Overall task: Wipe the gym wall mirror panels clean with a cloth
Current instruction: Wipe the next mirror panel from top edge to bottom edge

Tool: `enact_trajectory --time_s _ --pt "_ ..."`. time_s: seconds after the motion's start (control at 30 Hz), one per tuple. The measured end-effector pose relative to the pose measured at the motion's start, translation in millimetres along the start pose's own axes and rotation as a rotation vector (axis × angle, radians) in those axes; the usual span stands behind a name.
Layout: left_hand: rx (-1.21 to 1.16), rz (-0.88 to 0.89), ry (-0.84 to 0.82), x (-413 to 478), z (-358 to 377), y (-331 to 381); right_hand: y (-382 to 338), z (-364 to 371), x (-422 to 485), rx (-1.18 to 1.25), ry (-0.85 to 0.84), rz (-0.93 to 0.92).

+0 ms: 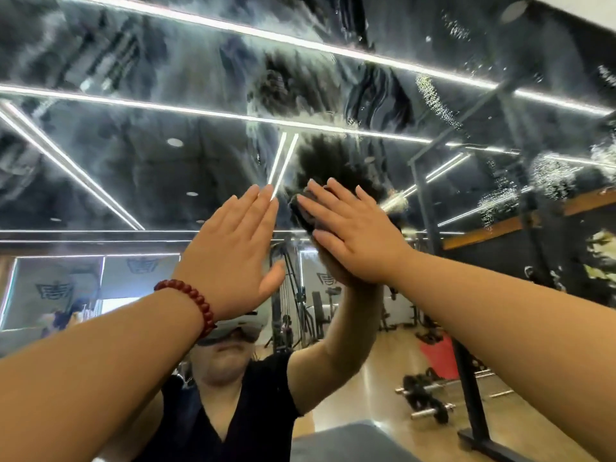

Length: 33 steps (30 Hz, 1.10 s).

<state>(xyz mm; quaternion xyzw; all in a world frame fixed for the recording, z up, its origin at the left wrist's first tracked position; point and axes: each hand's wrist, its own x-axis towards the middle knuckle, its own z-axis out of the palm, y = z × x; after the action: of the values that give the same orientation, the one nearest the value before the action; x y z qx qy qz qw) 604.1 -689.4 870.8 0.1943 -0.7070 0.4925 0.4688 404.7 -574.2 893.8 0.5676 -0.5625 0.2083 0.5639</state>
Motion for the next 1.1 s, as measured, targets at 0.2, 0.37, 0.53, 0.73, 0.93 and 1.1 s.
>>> enact_trajectory --time_s 0.2,0.37,0.53,0.73,0.93,1.1 --pt "0.011 -0.006 0.025 1 1 0 8 -9 37 0.096 0.15 0.437" --pt "-0.018 -0.002 0.049 1 3 1 -23 1 10 -0.006 0.045 -0.03" --pt "-0.052 0.013 0.039 1 2 1 33 -21 59 0.055 0.099 0.268" --pt "-0.133 0.021 0.014 17 -8 -2 2 -7 35 -0.001 0.127 0.103" --pt "-0.113 0.027 0.019 96 -11 -29 63 -27 83 -0.027 0.096 0.105" --pt "-0.145 0.011 -0.04 120 -7 -24 52 -19 72 0.075 0.173 0.256"
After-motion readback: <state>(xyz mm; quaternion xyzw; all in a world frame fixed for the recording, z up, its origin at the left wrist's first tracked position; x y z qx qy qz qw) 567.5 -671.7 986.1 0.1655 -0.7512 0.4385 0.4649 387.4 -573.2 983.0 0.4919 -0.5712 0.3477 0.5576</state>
